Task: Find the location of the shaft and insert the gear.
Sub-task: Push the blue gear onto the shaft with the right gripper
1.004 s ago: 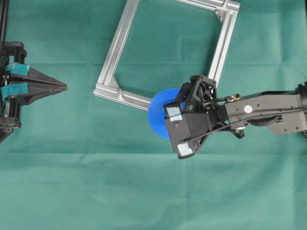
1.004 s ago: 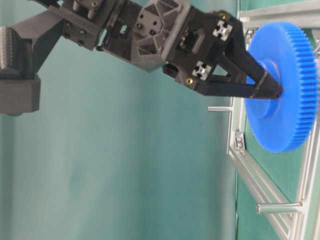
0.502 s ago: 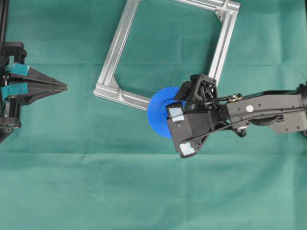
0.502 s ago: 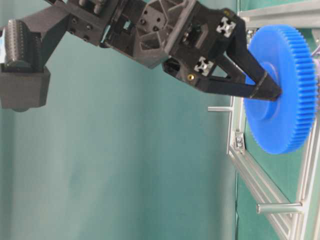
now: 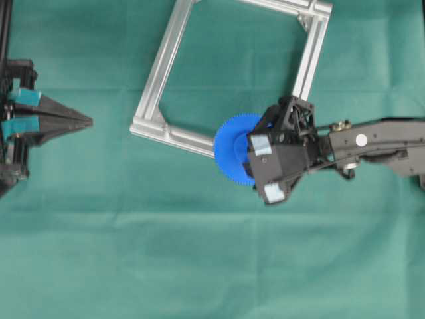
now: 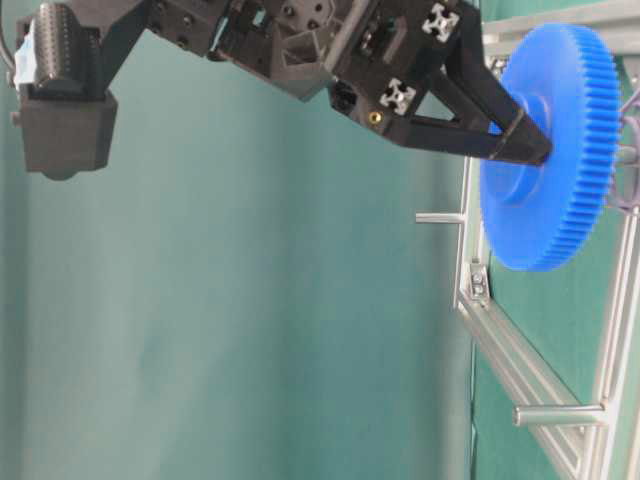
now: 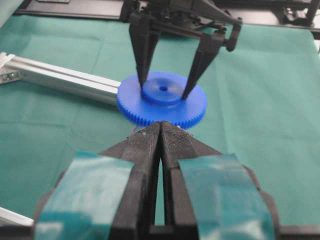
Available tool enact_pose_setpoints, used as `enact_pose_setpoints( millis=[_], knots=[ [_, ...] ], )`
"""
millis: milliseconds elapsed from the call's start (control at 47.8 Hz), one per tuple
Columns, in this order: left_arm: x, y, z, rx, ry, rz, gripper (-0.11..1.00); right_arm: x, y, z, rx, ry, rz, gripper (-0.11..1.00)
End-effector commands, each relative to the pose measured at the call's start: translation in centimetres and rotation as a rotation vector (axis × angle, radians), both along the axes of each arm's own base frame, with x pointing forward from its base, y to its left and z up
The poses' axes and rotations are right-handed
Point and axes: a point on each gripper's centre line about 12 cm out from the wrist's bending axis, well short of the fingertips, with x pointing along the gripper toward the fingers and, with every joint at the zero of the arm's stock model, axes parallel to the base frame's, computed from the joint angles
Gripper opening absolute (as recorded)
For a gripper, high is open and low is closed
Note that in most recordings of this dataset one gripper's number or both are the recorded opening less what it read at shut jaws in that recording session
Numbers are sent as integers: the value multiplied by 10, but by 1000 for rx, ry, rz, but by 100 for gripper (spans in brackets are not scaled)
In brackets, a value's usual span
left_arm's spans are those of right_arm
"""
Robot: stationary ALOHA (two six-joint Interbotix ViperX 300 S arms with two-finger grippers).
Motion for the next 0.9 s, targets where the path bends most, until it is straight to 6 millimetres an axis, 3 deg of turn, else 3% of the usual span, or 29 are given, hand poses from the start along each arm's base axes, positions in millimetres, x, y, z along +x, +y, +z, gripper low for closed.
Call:
enact_pose_setpoints(
  millis=[0, 879],
  knots=[
    [2, 0, 6, -2, -14, 2, 1, 0, -7, 1, 3, -16, -15, 69],
    [3, 0, 5, -3, -11, 2, 1, 12, -3, -5, 25, -71, 12, 69]
  ],
)
